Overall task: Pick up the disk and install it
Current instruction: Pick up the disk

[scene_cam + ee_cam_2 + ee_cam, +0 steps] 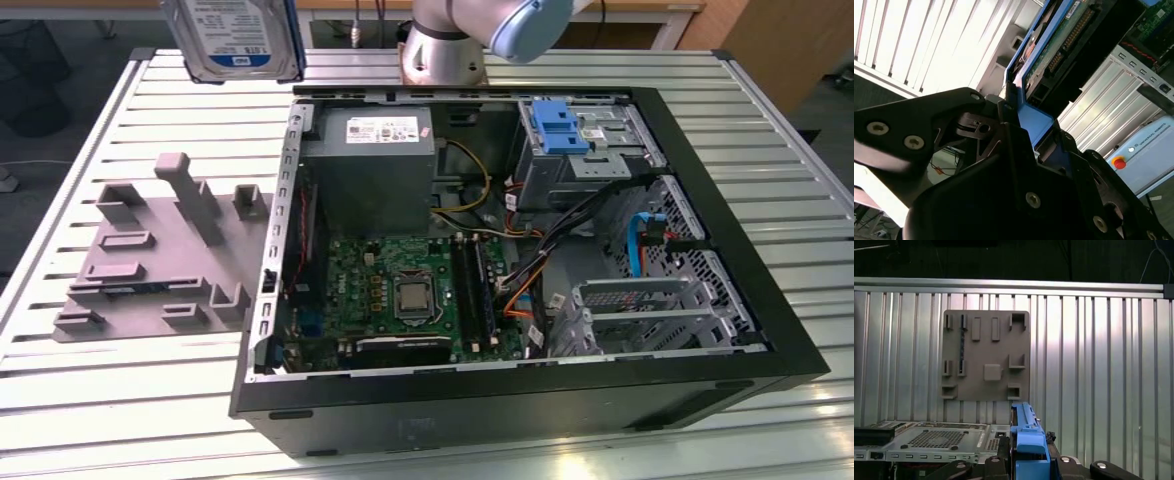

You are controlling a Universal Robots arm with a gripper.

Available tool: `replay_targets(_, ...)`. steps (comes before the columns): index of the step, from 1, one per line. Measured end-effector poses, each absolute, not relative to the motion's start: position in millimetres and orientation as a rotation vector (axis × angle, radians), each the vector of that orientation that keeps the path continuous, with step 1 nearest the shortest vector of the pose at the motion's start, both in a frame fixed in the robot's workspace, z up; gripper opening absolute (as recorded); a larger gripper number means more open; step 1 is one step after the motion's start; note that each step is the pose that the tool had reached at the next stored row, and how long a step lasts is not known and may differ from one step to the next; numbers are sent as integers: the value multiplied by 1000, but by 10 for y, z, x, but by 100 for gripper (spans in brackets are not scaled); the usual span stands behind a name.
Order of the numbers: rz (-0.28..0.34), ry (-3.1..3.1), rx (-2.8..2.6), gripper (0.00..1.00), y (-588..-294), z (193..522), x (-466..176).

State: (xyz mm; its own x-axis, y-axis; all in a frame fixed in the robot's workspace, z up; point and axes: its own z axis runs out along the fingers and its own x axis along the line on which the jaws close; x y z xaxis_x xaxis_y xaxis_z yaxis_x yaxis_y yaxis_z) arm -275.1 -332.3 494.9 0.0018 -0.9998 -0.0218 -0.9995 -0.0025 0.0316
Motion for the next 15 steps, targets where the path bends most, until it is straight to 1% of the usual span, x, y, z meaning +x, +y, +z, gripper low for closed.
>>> replay_targets(4,-59,-2214,2219,36,-3323,4949,-2630)
replay_targets(11,-59,-2214,2219,36,-3326,4949,-2615)
replay_targets(15,-59,-2214,2219,36,-3382,4948,-2616)
